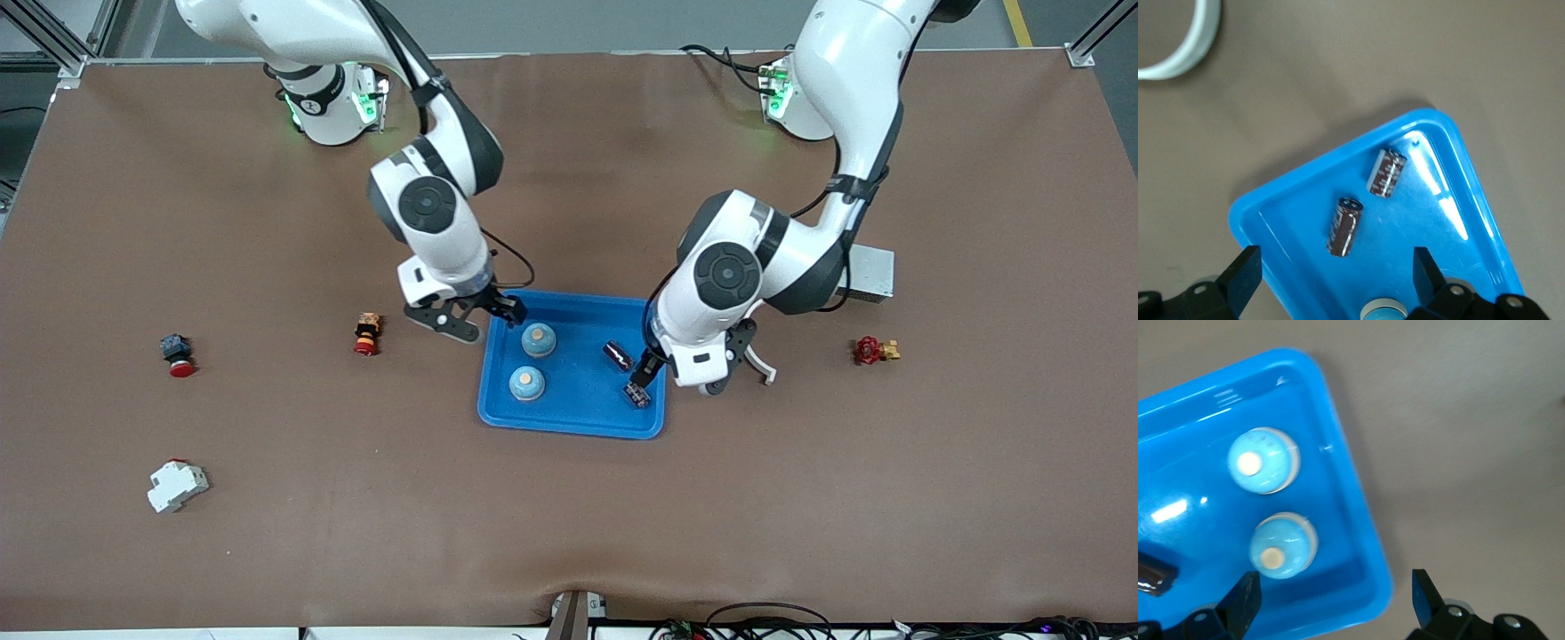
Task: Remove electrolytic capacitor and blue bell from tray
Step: 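Reach the right gripper to a bell while the left gripper reaches a capacitor, then grasp the bell with the right gripper while the left gripper grasps the capacitor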
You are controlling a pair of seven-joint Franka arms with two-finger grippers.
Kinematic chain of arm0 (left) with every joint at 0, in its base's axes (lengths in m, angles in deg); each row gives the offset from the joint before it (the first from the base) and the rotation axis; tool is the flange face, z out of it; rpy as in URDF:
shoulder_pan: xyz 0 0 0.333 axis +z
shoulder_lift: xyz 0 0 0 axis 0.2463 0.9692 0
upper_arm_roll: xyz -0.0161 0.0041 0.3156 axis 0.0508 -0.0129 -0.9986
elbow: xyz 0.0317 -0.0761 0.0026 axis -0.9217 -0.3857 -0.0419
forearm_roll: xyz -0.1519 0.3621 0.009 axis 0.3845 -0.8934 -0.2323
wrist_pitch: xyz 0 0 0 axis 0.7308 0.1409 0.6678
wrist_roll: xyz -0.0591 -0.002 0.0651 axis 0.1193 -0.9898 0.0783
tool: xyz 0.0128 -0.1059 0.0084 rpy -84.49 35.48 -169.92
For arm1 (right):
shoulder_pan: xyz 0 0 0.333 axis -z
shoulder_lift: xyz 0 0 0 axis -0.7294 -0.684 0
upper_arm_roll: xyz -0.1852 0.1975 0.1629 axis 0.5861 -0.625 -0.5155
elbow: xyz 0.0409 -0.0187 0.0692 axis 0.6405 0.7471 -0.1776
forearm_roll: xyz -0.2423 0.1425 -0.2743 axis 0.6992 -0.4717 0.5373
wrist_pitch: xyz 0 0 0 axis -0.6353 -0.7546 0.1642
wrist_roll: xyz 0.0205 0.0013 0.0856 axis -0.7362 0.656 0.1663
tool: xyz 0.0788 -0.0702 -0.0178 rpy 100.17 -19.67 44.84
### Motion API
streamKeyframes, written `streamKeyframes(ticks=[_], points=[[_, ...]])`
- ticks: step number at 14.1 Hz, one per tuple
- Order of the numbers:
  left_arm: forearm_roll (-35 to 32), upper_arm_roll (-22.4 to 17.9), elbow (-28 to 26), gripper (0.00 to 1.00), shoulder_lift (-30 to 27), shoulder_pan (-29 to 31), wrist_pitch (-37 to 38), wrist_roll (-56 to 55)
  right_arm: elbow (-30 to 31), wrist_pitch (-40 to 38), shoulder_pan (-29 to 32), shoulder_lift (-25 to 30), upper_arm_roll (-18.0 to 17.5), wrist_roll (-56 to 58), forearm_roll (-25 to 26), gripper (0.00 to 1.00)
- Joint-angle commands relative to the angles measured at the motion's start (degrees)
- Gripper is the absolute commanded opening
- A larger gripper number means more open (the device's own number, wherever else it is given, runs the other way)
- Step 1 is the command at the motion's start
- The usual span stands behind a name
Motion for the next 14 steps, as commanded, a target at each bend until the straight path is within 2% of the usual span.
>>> streamKeyframes(ticks=[1, 7, 14], points=[[-1.32, -0.81, 2.09, 1.0, 2.76, -2.1, -3.02, -2.71, -7.13, -0.81, -2.13, -6.32, 0.69, -3.31, 0.04, 1.0], [-2.19, -0.98, 2.54, 1.0, 7.25, -3.94, -10.06, -4.92, -13.12, 0.33, -3.89, -13.98, 0.78, -5.78, 0.66, 1.0], [-4.92, -0.98, 2.27, 1.0, 11.29, -4.47, -11.21, -5.0, -13.21, 2.62, -3.98, -15.48, 0.87, -5.69, 0.92, 1.0]])
